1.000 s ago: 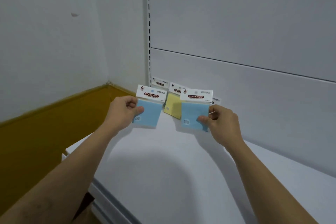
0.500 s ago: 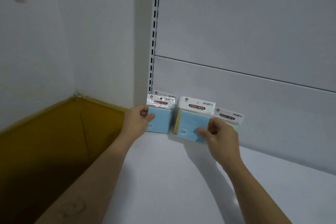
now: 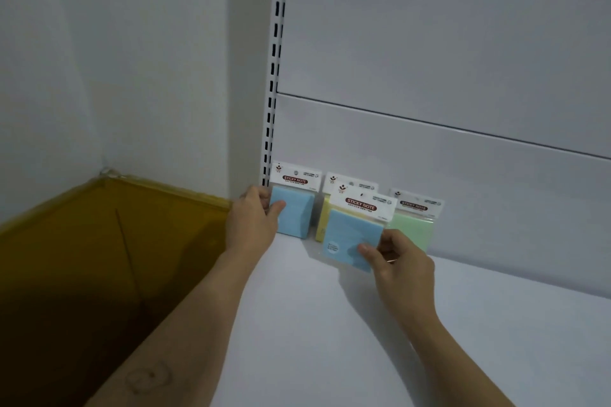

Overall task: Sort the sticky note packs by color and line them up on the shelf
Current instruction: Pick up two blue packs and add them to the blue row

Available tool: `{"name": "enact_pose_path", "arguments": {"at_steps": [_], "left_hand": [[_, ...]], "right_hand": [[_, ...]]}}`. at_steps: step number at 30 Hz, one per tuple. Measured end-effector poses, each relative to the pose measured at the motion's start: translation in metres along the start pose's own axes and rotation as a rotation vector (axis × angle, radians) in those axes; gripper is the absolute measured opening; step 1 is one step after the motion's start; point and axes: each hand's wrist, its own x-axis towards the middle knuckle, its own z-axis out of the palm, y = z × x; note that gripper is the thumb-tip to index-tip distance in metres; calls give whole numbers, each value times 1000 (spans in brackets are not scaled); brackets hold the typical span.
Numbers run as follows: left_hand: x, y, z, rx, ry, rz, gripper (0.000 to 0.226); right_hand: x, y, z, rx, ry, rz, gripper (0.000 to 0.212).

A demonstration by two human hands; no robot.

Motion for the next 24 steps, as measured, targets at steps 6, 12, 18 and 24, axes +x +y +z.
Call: {"name": "enact_pose_path", "arguments": {"at_steps": [6, 12, 18, 24], "left_hand": [[1, -4, -1, -34, -14, 1, 21], [-5, 0, -13, 24, 26, 56, 34], [-37, 35, -30, -240, -363, 245, 23], [-49, 42, -19, -250, -485, 184, 28]], "right_hand": [[0, 1, -2, -3, 17, -6, 35], [-2, 1, -2, 11, 1, -16, 25], [-7, -3, 3, 44, -16, -11, 32], [-11, -1, 8, 89, -60, 29, 21]]}}
